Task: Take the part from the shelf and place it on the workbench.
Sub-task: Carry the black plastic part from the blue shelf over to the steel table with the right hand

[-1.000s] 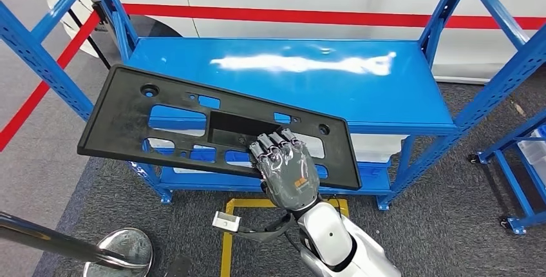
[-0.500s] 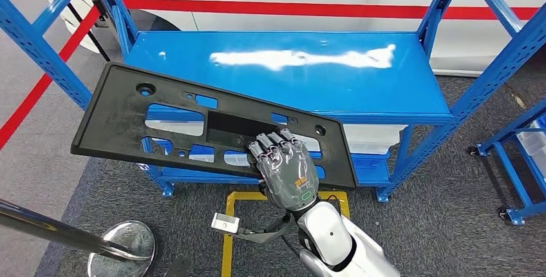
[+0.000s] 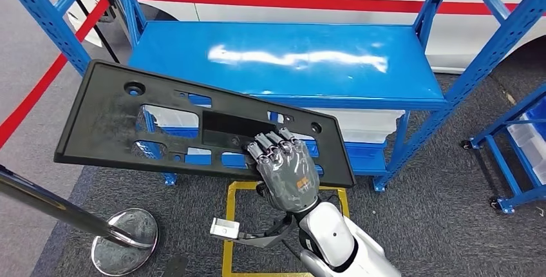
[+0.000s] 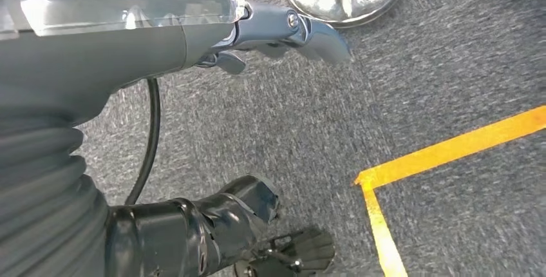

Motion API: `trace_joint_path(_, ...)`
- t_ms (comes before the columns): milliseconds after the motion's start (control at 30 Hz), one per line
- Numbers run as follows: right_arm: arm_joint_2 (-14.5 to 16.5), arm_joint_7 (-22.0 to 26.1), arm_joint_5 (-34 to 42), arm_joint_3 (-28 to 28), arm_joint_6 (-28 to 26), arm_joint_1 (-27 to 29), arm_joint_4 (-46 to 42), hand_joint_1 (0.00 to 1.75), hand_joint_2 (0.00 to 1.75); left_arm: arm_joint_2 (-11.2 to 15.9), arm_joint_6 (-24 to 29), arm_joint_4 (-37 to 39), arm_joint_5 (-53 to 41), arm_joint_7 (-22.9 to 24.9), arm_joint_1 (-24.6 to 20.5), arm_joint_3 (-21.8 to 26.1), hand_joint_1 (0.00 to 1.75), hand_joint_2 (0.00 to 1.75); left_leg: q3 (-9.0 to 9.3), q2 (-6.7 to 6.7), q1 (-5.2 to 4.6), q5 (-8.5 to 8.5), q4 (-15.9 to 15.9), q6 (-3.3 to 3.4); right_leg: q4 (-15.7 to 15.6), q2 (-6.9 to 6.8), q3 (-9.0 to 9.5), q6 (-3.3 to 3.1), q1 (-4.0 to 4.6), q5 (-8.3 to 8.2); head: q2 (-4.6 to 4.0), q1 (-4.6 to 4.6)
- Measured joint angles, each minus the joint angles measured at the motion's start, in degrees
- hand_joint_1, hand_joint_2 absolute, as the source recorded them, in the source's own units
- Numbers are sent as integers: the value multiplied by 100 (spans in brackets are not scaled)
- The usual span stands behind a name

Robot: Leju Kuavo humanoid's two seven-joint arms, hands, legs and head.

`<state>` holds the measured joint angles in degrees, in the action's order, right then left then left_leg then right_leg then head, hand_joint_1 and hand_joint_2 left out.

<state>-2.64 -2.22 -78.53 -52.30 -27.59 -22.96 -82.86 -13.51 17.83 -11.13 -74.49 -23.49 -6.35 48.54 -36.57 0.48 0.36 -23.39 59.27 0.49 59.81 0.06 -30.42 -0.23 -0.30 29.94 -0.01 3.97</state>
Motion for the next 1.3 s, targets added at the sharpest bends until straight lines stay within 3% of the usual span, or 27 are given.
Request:
trace_joint_path(67, 1, 10, 39, 0, -16, -3, -10, 175, 175, 0, 0, 0, 0, 1, 3, 0, 0, 175, -64, -10, 9, -82, 61, -64, -39, -19, -75, -103, -25, -99, -1, -3)
trace_joint_path(133, 3, 23, 85, 0, -24, -6, -28, 175, 175, 0, -1, 0, 0, 4, 5, 0, 0, 175, -219, -21, 25, -517, 463, -109, -60, -38, -192, -194, -44, -217, -1, -13)
trace_joint_path(200, 4, 36, 108, 0, -26, -3, -39, 175, 175, 0, -2, 0, 0, 8, 3, 0, 0, 175, -399, -22, 34, -994, 1166, -145, -52, -40, -342, -220, -37, -324, 0, -20)
trace_joint_path(233, 4, 39, 112, 0, -26, -2, -39, 175, 175, 0, -2, 0, 0, 10, 3, 0, 0, 175, -426, -21, 37, -1082, 1441, -159, -43, -41, -419, -218, -34, -378, 0, -20)
trace_joint_path(267, 4, 40, 112, 0, -26, 0, -39, 175, 175, 0, -2, 0, 0, 11, 3, 0, 0, 175, -374, -21, 38, -1038, 1546, -167, -31, -41, -495, -212, -33, -426, 0, -20)
trace_joint_path(300, 4, 41, 112, 0, -26, 1, -39, 175, 175, 0, -2, 0, 0, 13, 2, 0, 0, 175, -223, -21, 39, -898, 1447, -167, -15, -41, -569, -202, -34, -471, 0, -20)
trace_joint_path(367, 4, 41, 112, 0, -28, 1, -40, 175, 175, 0, -2, 0, -1, 15, -11, -1, 0, 175, 322, -24, 34, -659, 741, -138, 27, -36, -692, -165, -30, -550, 1, -21)
trace_joint_path(433, 4, 43, 112, 0, -31, -1, -49, 175, 175, 1, -1, 0, -1, 15, -30, -2, 0, 175, 777, -35, 11, -666, 38, -92, 46, -38, -754, -106, -20, -632, 1, -18)
trace_joint_path(467, 5, 48, 110, 0, -34, -3, -55, 175, 175, 2, -1, 0, -2, 15, -35, -2, 0, 175, 858, -42, -4, -711, -132, -73, 36, -41, -765, -72, -18, -678, 1, -17)
trace_joint_path(533, 5, 63, 100, 0, -48, -7, -65, 175, 175, 2, -1, 0, -3, 19, -32, -2, 0, 175, 822, -40, 0, -636, -198, -15, 5, -40, -775, -5, -22, -752, 0, -16)
trace_joint_path(567, 4, 72, 94, 0, -62, -9, -69, 175, 175, 1, -3, 0, -6, 22, -35, -2, 0, 175, 791, -30, 13, -580, -225, 26, 36, -31, -803, 29, -25, -696, 0, -15)
trace_joint_path(633, 1, 88, 88, 0, -90, -13, -72, 175, 175, 0, -7, 0, -11, 25, -45, -2, 0, 175, 698, -6, 40, -447, -259, 127, 369, -16, -922, 81, -32, -288, 0, -9)
trace_joint_path(700, -2, 100, 89, 0, -93, -17, -65, 175, 175, 0, -10, 0, -12, 26, -51, -2, 0, 175, 555, 2, 27, -337, -248, 175, 1055, -11, -1090, 114, -44, 243, -1, -5)
trace_joint_path(733, -4, 104, 90, 0, -86, -17, -56, 175, 175, 0, -11, 0, -12, 26, -51, -2, 0, 175, 477, 4, 22, -285, -235, 174, 1373, -11, -1138, 127, -47, 364, -1, -5)
trace_joint_path(767, -7, 105, 92, 0, -77, -17, -43, 175, 175, 0, -13, 0, -11, 26, -50, -2, 0, 175, 395, 5, 19, -237, -215, 170, 1555, -11, -1119, 134, -47, 352, 0, -6)
trace_joint_path(800, -9, 106, 96, 0, -67, -18, -32, 175, 175, 0, -15, 0, -11, 26, -50, -2, 0, 175, 312, 5, 19, -195, -187, 160, 1533, -11, -1001, 132, -47, 227, 0, -5)
trace_joint_path(867, -11, 107, 104, 0, -50, -32, -20, 175, 175, -1, -19, 0, -11, 26, -50, -2, 0, 175, 166, 2, 18, -131, -115, 129, 954, -10, -508, 98, -44, -34, 0, -6)
trace_joint_path(933, -9, 109, 138, 1, -44, -57, -21, 175, 175, -1, -19, 0, -8, 25, -50, -2, 0, 175, 69, -1, 4, -76, -48, 75, 235, -6, -34, 48, -16, -15, 1, -8)
trace_joint_path(967, -8, 111, 169, 2, -44, -66, -22, 175, 175, -1, -19, 0, -3, 24, -50, -2, 0, 175, 40, 0, 1, -39, -37, 43, 37, -4, 71, 23, 3, 37, 1, -9)
trace_joint_path(1067, -7, 110, 251, 2, -51, -55, -24, 175, 175, 1, -19, 0, 23, 20, -32, -1, 0, 175, -26, -11, 5, 4, -20, -58, -84, -15, 23, -95, -4, -43, 1, -8)
trace_joint_path(1133, -2, 107, 274, 2, -61, -38, -37, 175, 175, 2, -17, 0, 46, 18, -12, 0, 0, 175, -148, -28, 14, -343, 272, -105, -116, -35, -80, -201, -39, -163, 0, -14)
trace_joint_path(1200, 1, 107, 284, 2, -67, -17, -59, 175, 175, 3, -17, 0, 57, 16, -5, 0, 0, 175, -325, -31, 29, -879, 939, -144, -106, -41, -224, -243, -31, -278, 0, -21)
trace_joint_path(1233, 1, 107, 288, 2, -68, -3, -65, 175, 175, 3, -17, 0, 60, 15, -5, 0, 0, 175, -379, -30, 32, -1029, 1263, -162, -97, -43, -304, -239, -29, -334, 0, -21)
trace_joint_path(1267, 0, 108, 302, 2, -68, 12, -69, 175, 175, 4, -17, 0, 62, 15, -4, 0, 0, 175, -377, -30, 34, -1056, 1475, -174, -85, -44, -385, -234, -27, -383, 0, -21)
trace_joint_path(1300, 0, 110, 326, 2, -66, 26, -71, 175, 175, 5, -17, 0, 64, 14, -3, 0, 0, 175, -286, -30, 36, -951, 1488, -179, -70, -45, -462, -225, -27, -426, 0, -21)
